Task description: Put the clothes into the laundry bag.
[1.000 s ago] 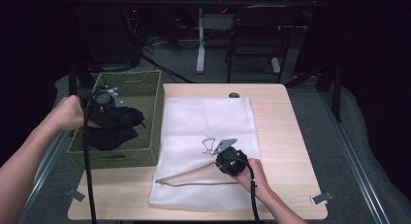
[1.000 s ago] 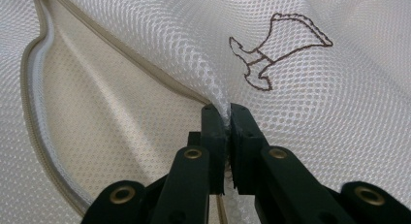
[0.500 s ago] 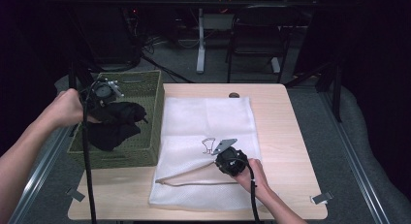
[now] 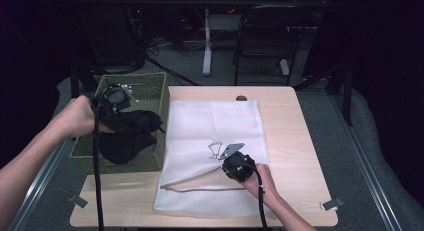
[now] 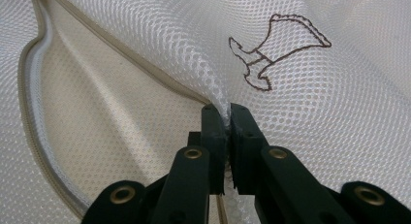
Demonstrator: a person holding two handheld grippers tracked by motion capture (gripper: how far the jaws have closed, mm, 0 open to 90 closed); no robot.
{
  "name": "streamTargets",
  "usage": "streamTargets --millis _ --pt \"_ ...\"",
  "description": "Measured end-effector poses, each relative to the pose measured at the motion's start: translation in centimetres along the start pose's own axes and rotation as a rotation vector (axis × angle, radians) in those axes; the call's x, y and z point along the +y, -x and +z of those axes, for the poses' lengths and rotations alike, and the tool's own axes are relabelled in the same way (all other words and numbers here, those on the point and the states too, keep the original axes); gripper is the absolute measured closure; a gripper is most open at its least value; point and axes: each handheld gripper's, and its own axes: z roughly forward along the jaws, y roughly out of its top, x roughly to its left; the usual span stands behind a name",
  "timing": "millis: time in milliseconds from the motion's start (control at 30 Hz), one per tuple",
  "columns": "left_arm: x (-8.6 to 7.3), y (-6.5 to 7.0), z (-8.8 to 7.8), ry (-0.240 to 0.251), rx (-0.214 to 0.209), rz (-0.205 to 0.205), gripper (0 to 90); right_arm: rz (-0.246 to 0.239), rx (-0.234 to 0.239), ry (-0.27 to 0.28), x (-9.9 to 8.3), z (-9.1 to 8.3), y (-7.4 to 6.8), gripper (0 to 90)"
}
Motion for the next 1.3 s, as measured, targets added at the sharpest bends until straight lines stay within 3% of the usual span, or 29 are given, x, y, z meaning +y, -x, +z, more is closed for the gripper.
streamTargets --millis 133,167,233,400,533,600,733,867,1000,1300 --pt "0.7 1.4 -0.1 0.004 -0.038 0.005 55.7 -0.001 -0.001 0.0 0.0 0.0 0.0 86.3" --pt "0.9 1.9 0.0 -0.001 -0.044 0.013 55.7 0.017 -0.003 -0.006 0.0 -0.1 -0.2 86.3" --pt "1.3 2.7 0.2 -0.006 -0.059 0.026 55.6 0.0 -0.001 0.003 0.0 0.0 0.0 86.3" --pt "2.3 4.6 0.9 -0.008 -0.079 0.065 55.6 0.012 -0.007 0.0 0.0 0.0 -0.1 86.4" --pt "3.0 5.9 1.4 -0.019 -0.124 0.11 55.6 0.007 -0.016 0.0 0.0 0.0 -0.1 87.2" --pt "3.2 6.7 2.0 -0.002 -0.155 0.108 55.6 0.024 -0.027 -0.007 0.1 0.0 -0.4 87.3" --pt "3.8 7.9 3.1 -0.009 -0.182 0.144 55.6 0.007 -0.034 0.005 0.2 0.0 -0.3 87.2" --pt "4.2 8.5 4.1 -0.005 -0.206 0.151 55.6 0.022 -0.03 0.005 0.1 0.0 -0.3 87.3" --pt "4.5 9.0 4.9 -0.012 -0.223 0.169 55.6 0.005 -0.033 0.009 0.1 0.0 -0.2 87.3" --pt "4.6 10.0 5.5 0.001 -0.238 0.189 55.6 0.015 -0.037 0.019 0.1 -0.1 -0.2 87.2"
